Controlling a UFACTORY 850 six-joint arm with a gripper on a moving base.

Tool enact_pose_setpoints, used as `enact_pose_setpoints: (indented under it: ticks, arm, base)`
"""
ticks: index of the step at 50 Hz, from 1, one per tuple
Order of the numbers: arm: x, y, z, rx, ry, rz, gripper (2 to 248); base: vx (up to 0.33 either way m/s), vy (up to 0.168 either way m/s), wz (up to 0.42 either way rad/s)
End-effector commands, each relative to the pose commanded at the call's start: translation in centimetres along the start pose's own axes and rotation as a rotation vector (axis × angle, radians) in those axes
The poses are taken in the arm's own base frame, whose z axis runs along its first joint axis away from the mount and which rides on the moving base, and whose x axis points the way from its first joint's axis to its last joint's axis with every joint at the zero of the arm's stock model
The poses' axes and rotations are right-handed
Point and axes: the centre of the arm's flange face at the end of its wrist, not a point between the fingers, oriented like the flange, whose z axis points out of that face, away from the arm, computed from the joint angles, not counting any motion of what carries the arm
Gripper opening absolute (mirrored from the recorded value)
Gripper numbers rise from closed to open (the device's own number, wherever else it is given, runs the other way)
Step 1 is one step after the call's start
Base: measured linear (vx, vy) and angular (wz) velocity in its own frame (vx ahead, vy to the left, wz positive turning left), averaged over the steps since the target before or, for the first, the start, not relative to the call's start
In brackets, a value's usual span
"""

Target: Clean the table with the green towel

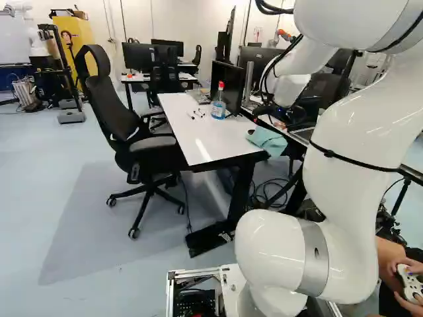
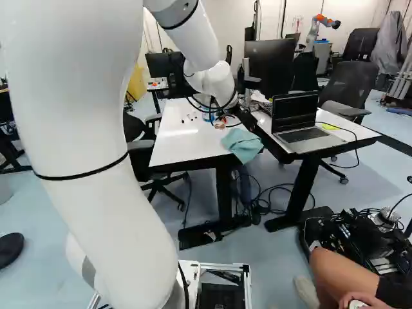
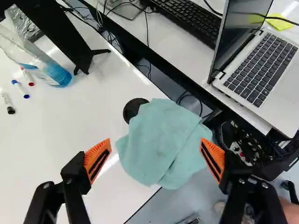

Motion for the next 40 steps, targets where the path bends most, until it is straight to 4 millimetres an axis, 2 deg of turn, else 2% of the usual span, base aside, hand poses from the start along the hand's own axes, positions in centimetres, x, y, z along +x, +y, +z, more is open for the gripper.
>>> enact_pose_setpoints:
  ticks: [21, 40]
  arm:
    - [-3.9, -2.1, -0.7, 0.028, 0.071, -0.055, 247]
    - [-8.9, -4.1, -1.7, 0.069, 0.157, -0.119, 247]
  base:
    - [0.000, 0.000, 0.000]
    - [0.000, 0.000, 0.000]
